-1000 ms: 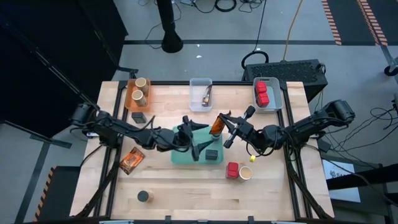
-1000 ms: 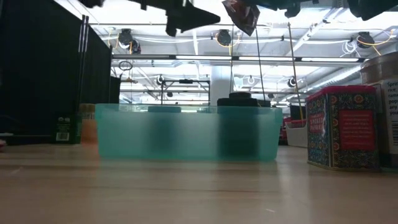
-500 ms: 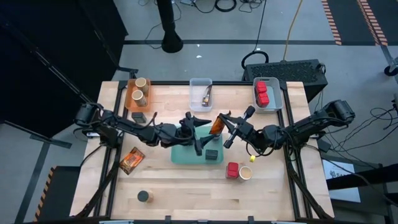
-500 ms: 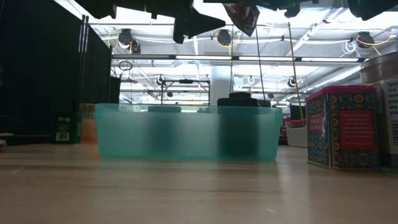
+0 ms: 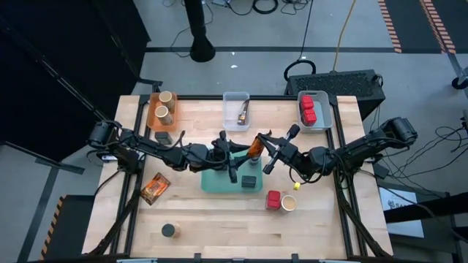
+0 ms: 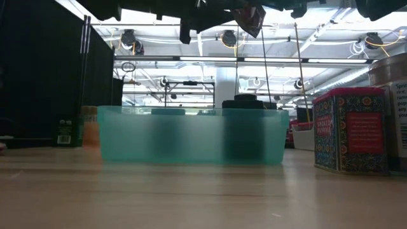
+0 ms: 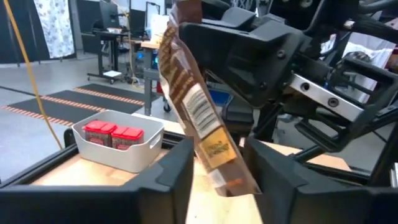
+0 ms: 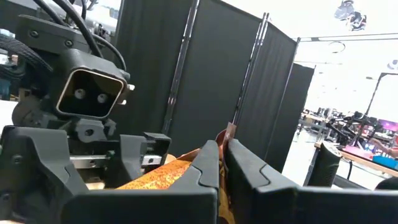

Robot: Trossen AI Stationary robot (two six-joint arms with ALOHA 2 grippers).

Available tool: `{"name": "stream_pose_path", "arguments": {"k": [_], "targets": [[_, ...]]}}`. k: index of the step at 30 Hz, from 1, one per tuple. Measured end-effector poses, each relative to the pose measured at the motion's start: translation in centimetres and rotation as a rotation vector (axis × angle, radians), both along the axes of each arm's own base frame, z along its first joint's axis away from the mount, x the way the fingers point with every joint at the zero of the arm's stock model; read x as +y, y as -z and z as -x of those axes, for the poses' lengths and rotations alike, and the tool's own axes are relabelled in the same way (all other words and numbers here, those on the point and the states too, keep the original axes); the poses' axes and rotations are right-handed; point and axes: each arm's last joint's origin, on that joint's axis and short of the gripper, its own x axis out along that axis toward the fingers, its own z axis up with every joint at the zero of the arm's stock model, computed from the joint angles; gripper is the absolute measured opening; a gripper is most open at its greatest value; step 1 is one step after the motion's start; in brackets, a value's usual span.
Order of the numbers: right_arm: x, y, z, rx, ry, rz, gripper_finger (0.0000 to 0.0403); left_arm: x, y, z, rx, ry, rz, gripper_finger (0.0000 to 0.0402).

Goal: Sort spices by type
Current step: Put the right orange spice pack into the transparent bin

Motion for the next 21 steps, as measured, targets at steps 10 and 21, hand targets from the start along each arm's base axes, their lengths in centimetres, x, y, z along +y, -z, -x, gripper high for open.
{"name": "stream_pose_path", "arguments": {"k": [10,21], "targets": [[-0.01,0.00,0.01,-0.002,0.003,-0.004,0.0000,-0.01,0.05,0.00,0.007,0.000,-0.009,0.0013],[0.01,0.09,-0.01,0.010,0.005,-0.002,0.0000,-0.30,0.66,0.10,0.086,-0.075,-0.048,0.0014]]}}
